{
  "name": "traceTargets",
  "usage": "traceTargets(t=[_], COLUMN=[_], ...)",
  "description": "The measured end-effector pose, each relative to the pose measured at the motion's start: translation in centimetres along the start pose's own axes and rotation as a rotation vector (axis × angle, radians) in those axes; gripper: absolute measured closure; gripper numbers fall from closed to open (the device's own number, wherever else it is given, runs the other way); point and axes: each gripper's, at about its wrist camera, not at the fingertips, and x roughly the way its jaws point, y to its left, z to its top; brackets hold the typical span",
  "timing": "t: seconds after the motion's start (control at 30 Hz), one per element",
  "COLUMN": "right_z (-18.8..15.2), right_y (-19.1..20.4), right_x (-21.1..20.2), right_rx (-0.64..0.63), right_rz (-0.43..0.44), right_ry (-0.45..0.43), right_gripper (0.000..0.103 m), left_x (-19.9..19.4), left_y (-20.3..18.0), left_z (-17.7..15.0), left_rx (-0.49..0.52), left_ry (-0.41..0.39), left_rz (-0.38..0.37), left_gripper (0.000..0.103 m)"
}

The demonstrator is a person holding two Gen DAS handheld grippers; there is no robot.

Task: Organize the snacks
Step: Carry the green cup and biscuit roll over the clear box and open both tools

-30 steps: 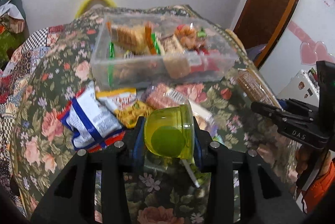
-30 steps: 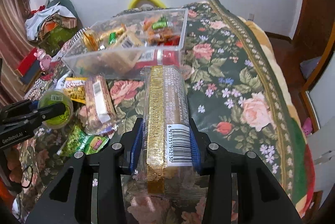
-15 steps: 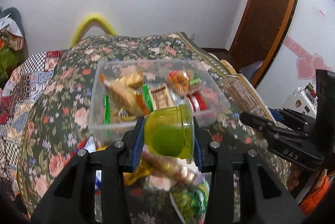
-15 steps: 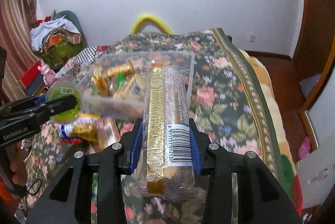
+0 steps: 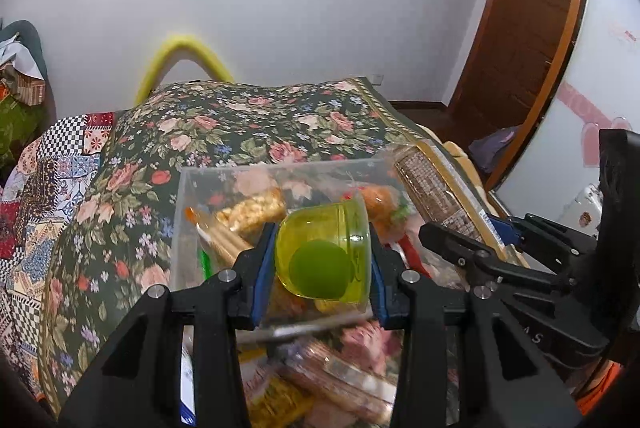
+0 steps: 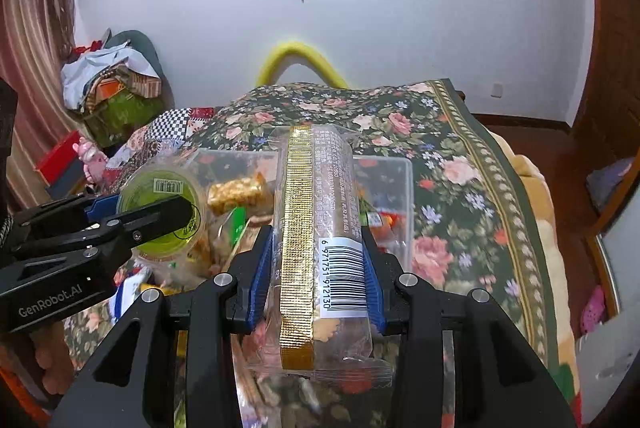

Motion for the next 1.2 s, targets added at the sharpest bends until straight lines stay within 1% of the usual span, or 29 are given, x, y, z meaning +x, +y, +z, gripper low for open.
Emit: traceTargets(t=[0.2, 0.43, 0.57, 0.73, 1.03, 1.1, 1.2], right_z=[0.9, 0.6, 0.7, 1.5, 1.5, 1.6, 1.8], right_y=[0.6, 1.3, 1.2, 1.4, 1.1, 1.0, 1.1], right_x=[2.7, 6.0, 6.6, 6.4, 4.9, 4.4, 3.0], right_rx=[-0.025, -0.057, -0.051, -0.062, -0.045, -0.042, -0.039], right_rz=[0.009, 0.014, 0.031, 0.020, 0.022, 0.025, 0.025], right_ry=[0.035, 0.094, 0.103, 0.085, 0.087, 0.082, 0.063], right_gripper=[0.066, 0.066, 0.066, 0.066, 0.066, 0.064, 0.059], left_x=[2.4, 5.0, 6.3, 7.2, 4.3, 3.1, 1.1], left_y=[1.6, 3.0, 3.3, 3.7, 3.4, 3.3, 3.1], left_z=[1.0, 1.4, 1.5, 1.0, 1.4, 1.4, 1.3], left_rx=[-0.015, -0.029, -0.035, -0.057, -0.051, -0.047, -0.036], left_ry=[0.028, 0.054, 0.079, 0.113, 0.070, 0.058, 0.039], left_rz=[0.023, 0.040, 0.040, 0.028, 0.032, 0.030, 0.032], left_gripper=[0.063, 0.063, 0.063, 0.063, 0.061, 0.061, 0.060])
